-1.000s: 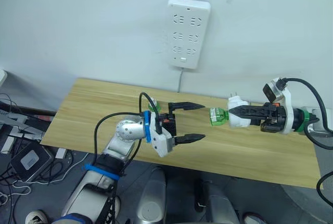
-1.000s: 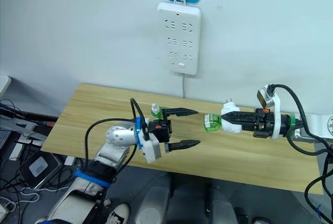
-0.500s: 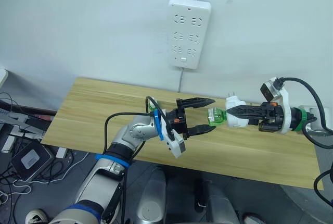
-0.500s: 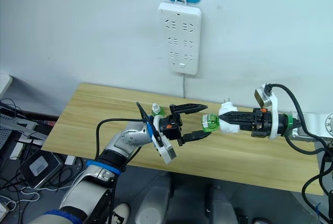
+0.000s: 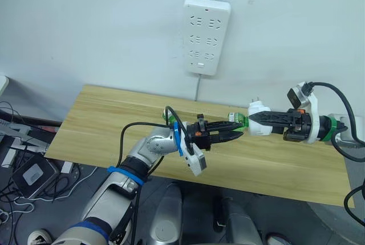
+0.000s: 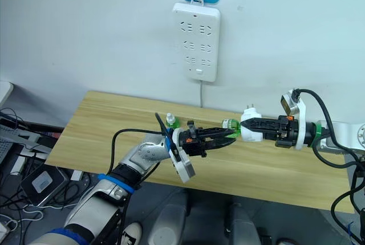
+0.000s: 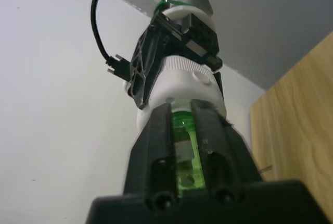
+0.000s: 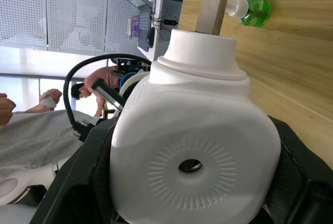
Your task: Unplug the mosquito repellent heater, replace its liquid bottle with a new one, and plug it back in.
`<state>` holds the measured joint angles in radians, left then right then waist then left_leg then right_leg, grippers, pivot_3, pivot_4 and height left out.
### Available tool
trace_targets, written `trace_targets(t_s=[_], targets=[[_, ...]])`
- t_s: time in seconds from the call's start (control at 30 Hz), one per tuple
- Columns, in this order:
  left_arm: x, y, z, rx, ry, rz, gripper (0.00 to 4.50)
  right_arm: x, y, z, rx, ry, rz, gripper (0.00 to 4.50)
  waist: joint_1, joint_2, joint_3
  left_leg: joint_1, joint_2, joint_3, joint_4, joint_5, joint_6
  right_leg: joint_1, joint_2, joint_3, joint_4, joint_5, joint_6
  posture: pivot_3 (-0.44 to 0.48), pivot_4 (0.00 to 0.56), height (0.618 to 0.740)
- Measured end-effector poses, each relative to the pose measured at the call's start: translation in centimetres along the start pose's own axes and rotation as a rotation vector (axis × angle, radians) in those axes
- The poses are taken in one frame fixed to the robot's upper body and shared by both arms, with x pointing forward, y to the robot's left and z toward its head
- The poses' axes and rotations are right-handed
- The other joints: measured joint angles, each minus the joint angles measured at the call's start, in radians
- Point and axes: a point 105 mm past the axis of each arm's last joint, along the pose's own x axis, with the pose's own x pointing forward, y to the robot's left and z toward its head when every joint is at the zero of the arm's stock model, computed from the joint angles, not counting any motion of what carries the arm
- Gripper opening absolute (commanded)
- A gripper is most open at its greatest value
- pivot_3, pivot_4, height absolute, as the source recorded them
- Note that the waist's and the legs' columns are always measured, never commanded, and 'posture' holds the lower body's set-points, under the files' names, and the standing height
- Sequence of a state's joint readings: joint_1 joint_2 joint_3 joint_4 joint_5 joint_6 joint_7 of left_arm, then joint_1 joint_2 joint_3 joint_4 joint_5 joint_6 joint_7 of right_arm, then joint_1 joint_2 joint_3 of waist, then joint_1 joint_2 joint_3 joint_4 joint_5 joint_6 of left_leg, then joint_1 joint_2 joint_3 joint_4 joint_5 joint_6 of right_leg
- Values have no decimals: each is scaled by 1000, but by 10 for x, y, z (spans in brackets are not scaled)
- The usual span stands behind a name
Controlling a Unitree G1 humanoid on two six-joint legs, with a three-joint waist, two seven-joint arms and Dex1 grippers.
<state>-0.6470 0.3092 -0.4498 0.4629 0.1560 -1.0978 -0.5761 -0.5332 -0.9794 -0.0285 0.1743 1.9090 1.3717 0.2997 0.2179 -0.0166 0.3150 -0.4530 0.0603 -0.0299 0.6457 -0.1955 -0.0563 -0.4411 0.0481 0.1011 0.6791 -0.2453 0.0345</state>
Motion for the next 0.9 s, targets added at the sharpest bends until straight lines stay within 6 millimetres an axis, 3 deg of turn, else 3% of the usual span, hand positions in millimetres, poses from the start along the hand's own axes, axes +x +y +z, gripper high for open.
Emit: trace_targets(t_s=[0.1,0.2,0.43,0.6,0.9], targets=[[-3,2,1,3,4,-15,512,0,0,0,1,2,1,3127,-2,0,0,0,0,0,0,0,0,0,0,0,0,0,0,301,292,740],[-7,2,1,1,4,-15,1110,0,0,-1,3,8,3,3127,-4,0,0,0,0,0,0,0,0,0,0,0,0,0,0,299,291,740],[-13,2,4,55,0,-39,3118,1,4,-2,3,15,25,3127,-4,0,0,0,0,0,0,0,0,0,0,0,0,0,0,297,292,740],[-18,-2,-7,75,58,-46,4500,1,6,-3,-1,21,33,3127,-4,0,0,0,0,0,0,0,0,0,0,0,0,0,0,298,291,740],[-9,3,-11,120,69,-18,4500,2,7,-4,-5,29,38,3127,-4,0,0,0,0,0,0,0,0,0,0,0,0,0,0,297,289,740]])
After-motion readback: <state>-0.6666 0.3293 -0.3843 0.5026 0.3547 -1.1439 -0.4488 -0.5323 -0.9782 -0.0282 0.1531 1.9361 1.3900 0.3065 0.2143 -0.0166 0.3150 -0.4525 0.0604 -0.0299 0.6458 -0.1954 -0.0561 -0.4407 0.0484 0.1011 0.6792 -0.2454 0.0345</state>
